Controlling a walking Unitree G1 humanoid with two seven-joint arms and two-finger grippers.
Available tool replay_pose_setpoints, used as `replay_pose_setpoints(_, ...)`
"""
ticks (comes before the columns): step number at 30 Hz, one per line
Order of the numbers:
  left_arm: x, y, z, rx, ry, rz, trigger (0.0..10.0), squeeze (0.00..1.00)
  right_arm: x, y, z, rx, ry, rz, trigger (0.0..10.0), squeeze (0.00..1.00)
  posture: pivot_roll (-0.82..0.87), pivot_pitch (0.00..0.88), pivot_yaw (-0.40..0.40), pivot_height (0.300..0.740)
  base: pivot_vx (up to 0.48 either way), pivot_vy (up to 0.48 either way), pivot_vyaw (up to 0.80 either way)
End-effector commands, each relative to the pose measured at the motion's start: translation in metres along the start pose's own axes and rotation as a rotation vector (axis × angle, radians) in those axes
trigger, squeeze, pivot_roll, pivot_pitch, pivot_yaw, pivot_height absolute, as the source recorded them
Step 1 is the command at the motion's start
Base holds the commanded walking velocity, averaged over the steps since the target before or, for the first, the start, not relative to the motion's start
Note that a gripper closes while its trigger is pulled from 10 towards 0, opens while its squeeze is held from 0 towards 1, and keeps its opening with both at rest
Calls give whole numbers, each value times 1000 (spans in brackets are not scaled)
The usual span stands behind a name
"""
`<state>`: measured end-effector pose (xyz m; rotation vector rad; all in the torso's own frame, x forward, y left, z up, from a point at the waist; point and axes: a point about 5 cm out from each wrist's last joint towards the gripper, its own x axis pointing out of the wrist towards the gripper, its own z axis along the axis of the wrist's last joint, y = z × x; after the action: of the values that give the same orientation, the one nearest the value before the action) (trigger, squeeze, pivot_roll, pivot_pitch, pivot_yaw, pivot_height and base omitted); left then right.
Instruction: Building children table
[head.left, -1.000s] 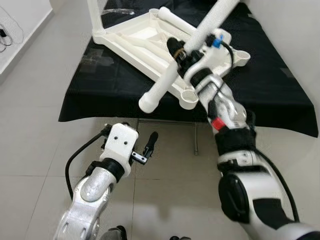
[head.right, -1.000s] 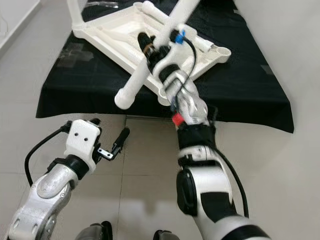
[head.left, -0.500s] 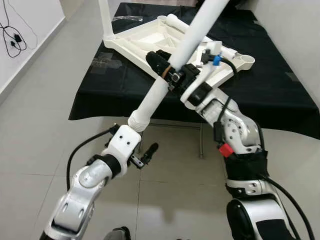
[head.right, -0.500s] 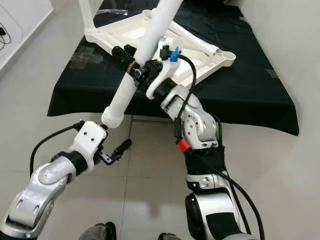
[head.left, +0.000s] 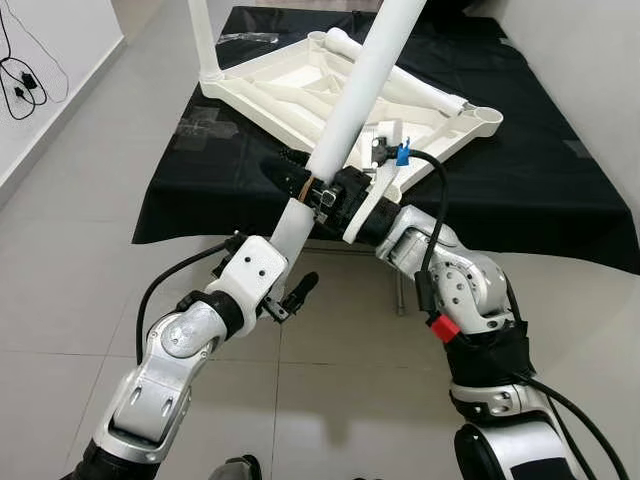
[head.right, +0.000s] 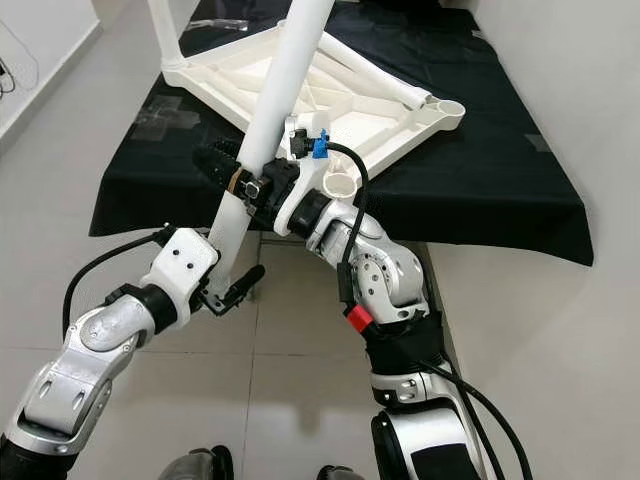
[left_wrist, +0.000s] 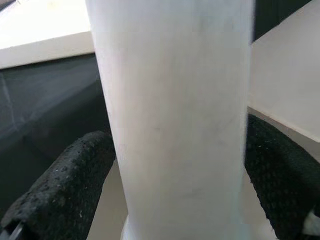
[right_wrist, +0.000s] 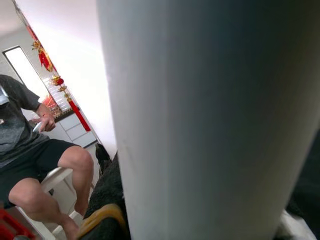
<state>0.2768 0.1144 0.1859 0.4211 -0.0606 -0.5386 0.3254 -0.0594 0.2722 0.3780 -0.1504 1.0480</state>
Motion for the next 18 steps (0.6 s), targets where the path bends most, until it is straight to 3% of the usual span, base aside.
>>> replay_pose_setpoints(1, -2, -5, -9, -2, 35, -34, 10000, 0, -2, 4, 5, -7, -19, 17, 10000, 0, 106, 163, -26, 740, 0, 0, 0)
replay_pose_setpoints(7, 0, -18, -6, -56, 53, -83, 10000, 0, -2, -3, 5, -14, -25, -34, 10000, 0, 109, 162, -29, 740, 0, 0, 0)
replay_pose_setpoints(18, -5, -14, -18, -37, 106, -48, 10000, 0, -1, -1, 7, -17, -22, -18, 10000, 0, 108, 164, -29, 740, 0, 0, 0)
